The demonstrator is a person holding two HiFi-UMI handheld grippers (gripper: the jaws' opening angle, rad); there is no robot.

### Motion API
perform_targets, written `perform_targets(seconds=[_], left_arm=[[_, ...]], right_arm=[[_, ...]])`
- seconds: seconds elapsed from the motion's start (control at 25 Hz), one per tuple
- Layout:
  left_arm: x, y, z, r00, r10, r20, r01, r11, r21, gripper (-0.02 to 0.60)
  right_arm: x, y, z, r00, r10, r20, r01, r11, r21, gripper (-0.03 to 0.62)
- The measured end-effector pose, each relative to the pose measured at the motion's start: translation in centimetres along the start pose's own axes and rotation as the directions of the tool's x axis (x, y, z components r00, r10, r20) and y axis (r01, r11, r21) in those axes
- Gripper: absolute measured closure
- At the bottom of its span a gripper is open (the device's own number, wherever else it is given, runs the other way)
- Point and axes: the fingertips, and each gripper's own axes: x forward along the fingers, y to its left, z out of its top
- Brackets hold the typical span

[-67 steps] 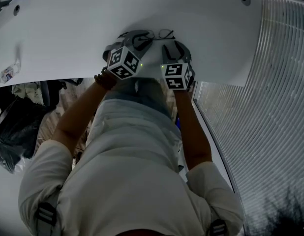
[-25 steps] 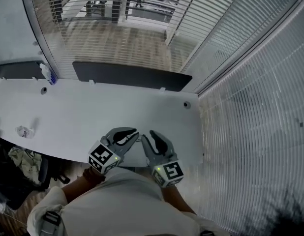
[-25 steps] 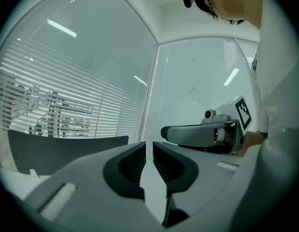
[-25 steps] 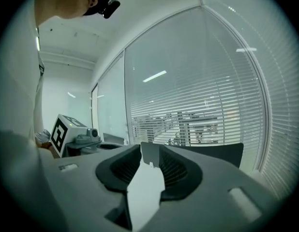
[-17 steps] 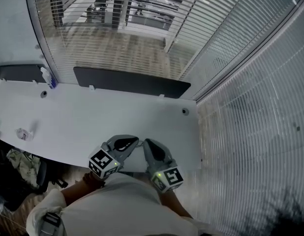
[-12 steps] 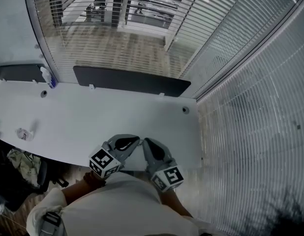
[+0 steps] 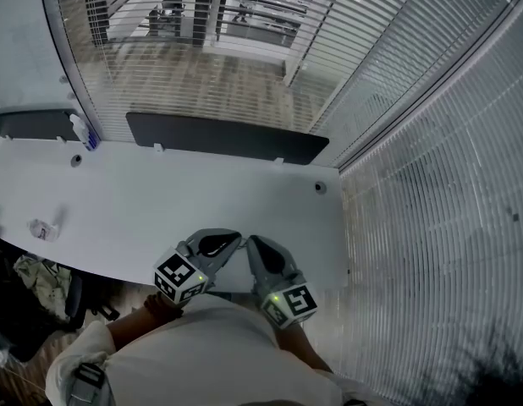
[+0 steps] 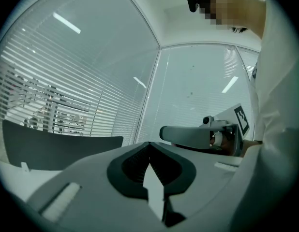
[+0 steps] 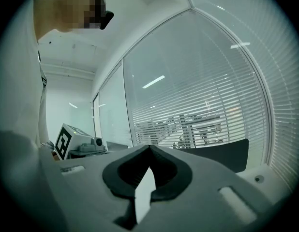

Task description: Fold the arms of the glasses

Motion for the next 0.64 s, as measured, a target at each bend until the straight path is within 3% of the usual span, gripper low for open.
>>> perform_targets(seconds=[0.64], left_arm=[[1.0, -0.6, -0.1, 1.0, 0.002, -0.004, -0.002, 1.0, -0.001, 0.578]], right_arm=[[-0.6, -0.7, 0.5, 1.0, -0.001, 0.011, 0.002, 1.0, -0.017, 0.594]])
